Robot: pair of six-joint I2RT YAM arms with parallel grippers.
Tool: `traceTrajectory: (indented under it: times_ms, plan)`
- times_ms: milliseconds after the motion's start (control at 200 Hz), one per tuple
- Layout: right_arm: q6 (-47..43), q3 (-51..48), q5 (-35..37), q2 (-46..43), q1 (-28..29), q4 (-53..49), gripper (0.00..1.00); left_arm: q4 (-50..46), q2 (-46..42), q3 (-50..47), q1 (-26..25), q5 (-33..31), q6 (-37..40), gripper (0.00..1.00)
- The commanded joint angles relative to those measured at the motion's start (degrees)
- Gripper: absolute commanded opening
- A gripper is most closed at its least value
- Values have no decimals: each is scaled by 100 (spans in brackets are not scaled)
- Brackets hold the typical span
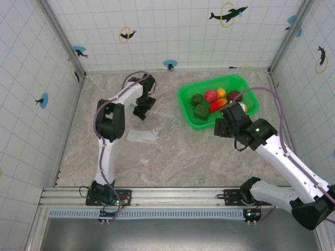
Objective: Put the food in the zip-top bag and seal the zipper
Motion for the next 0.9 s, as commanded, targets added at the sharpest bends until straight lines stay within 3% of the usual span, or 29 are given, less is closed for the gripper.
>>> traceTrajectory:
  times_ms: [0,115,345,475,555,691,786,896]
  plan:
    - [-75,-180,-57,-88,27,79,90,-135,72,143,-10,-74,-41,83]
    - [-152,-260,-64,-140,23,198,90,-157,69,-140,-80,-136,45,78]
    - [-332,-224,-184,-103,18,375,81,-84,-142,-437,-187,-391,408,55]
    - [-540,-123,-724,-290,10,758,78,-55,-457,-448,-265,-687,969,40]
    - [-661,-97,-1007,-455,-1,1029,67,170,-770,-704,-267,-710,1471,27]
    - [-984,107,-1541,-354,-39,1176,39,583,-1379,-1272,-485,-575,2173,19]
    - [-1082,211,-1716,-256,-73,1284,29,636,-1774,-1494,-571,-518,2639,16]
    - [-951,162,-1912,-232,-140,1566,28,843,-2238,-1973,-734,-279,3019,10]
